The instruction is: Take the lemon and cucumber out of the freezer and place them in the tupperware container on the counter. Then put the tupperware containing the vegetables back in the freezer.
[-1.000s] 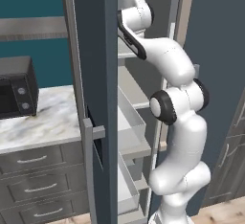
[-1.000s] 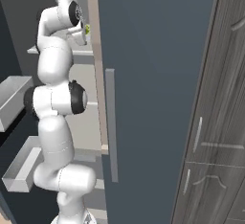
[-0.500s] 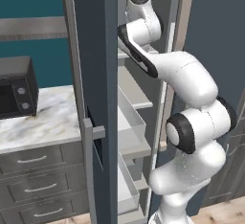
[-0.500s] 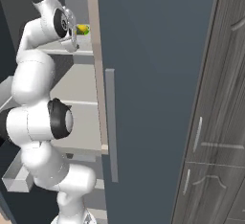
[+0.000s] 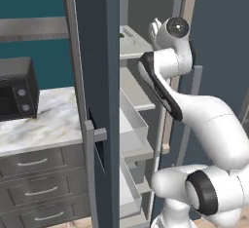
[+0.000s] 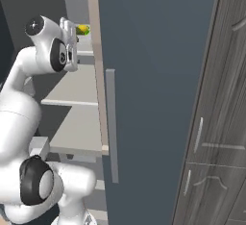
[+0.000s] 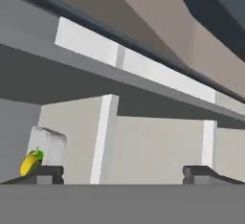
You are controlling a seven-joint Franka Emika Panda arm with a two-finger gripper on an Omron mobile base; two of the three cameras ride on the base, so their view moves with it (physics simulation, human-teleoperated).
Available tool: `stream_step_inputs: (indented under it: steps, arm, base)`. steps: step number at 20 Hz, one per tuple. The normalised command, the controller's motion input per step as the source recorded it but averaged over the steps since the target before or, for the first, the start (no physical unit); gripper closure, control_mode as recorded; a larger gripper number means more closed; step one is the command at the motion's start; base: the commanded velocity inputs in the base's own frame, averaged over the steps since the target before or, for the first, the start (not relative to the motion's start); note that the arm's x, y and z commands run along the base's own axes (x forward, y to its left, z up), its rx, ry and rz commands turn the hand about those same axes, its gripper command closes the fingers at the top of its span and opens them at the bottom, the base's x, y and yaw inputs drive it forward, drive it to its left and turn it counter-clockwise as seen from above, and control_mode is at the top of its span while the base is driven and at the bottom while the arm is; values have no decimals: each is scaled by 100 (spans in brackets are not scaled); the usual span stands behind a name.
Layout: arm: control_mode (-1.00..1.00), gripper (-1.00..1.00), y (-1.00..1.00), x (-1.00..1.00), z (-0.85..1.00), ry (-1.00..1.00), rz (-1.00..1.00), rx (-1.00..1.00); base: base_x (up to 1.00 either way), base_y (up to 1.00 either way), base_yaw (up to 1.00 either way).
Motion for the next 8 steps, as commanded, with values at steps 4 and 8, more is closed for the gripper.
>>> stream_step_inputs:
  steps: [4,8]
  arm:
    - [-100,-100,-54,-100,0,3,0,14]
    - [-100,-100,-39,-100,-7,14,-1,7]
  base:
    - [0,0,0]
    - [0,0,0]
